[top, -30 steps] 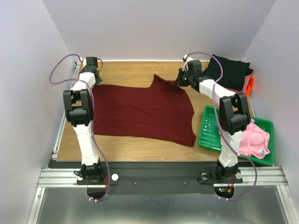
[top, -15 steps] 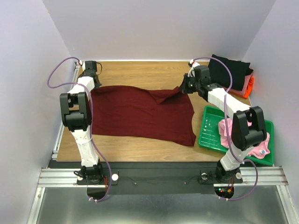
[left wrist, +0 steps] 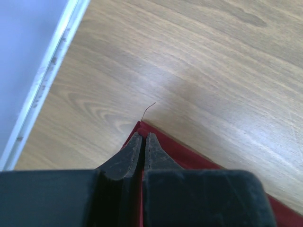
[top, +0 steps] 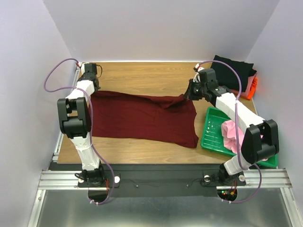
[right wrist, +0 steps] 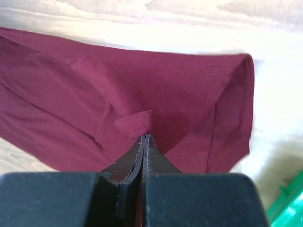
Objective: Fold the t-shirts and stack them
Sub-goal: Fold the tshirt
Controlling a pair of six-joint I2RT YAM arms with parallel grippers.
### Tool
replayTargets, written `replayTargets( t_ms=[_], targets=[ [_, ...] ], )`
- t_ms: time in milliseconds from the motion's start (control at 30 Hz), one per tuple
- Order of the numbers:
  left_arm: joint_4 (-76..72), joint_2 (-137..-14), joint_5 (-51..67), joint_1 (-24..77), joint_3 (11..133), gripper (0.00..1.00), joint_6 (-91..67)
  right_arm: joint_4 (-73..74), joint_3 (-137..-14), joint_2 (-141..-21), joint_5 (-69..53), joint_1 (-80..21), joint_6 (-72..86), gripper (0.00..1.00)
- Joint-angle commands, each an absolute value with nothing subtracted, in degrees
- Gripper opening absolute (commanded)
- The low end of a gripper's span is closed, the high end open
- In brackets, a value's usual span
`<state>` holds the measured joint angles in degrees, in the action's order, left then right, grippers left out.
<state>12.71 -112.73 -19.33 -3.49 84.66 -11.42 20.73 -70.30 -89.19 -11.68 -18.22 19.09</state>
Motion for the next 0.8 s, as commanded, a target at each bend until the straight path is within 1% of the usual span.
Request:
replayTargets(
  t_ms=[0, 233, 767],
  targets=[
    [12.3, -108.0, -23.8, -3.8, 83.2, 0.00, -10.5, 26.1, -72.3, -85.5, -10.7, -18.8, 21.7, 0.00],
    [14.3, -107.4, -25.3, -3.9, 82.5, 0.00, -11.5, 32.9, -71.7, -81.9, -9.6, -19.2, 22.2, 0.00],
    [18.4, -102.2, -27.1, -3.9, 76.5, 0.00, -12.6, 40.5, -67.3, -77.3, -10.5, -20.3, 24.9, 0.00]
  ],
)
